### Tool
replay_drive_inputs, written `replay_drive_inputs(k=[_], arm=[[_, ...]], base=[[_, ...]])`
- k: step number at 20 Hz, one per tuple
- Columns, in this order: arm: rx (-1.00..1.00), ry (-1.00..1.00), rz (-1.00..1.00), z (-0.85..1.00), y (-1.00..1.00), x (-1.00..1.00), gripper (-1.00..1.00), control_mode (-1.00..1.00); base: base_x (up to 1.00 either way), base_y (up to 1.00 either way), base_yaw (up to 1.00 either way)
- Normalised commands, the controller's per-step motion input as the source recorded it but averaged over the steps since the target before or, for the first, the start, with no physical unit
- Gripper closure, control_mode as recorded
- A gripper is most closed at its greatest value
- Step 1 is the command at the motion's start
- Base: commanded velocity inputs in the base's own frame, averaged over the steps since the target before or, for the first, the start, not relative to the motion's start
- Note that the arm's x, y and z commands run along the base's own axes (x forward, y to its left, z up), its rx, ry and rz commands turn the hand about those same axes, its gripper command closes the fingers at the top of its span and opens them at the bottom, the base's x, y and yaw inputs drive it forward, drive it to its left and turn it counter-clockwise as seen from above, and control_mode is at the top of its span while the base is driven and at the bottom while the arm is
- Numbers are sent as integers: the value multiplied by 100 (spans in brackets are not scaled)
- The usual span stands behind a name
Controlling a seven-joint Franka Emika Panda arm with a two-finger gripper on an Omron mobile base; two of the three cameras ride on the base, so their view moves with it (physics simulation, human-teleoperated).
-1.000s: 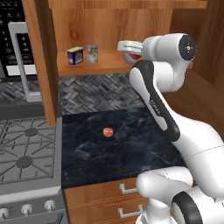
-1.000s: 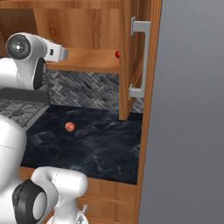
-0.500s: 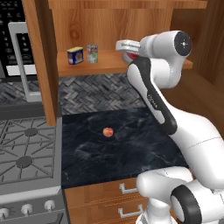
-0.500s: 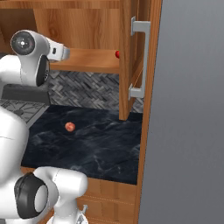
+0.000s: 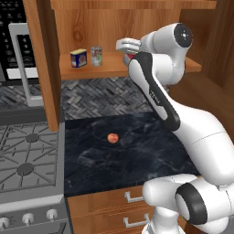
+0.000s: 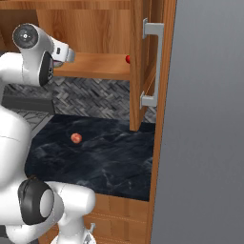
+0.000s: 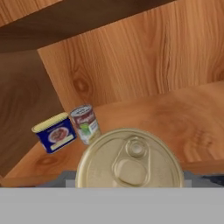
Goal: Pick the cans from the counter and place them in their designated side in the cabinet.
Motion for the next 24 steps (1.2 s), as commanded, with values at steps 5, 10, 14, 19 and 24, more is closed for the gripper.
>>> replay_drive_inputs(k=[5,10,14,19,24], arm=[[0,3,1,0,13,15,100,-100],[0,0,1,-4,4,16,100,-100],[-2,0,1,-10,0,11,100,-100],[-3,0,1,-13,0,9,100,-100],[-2,2,1,-11,0,14,100,-100]], base=[[0,0,0],[0,0,0],[0,0,0],[0,0,0],[0,0,0]])
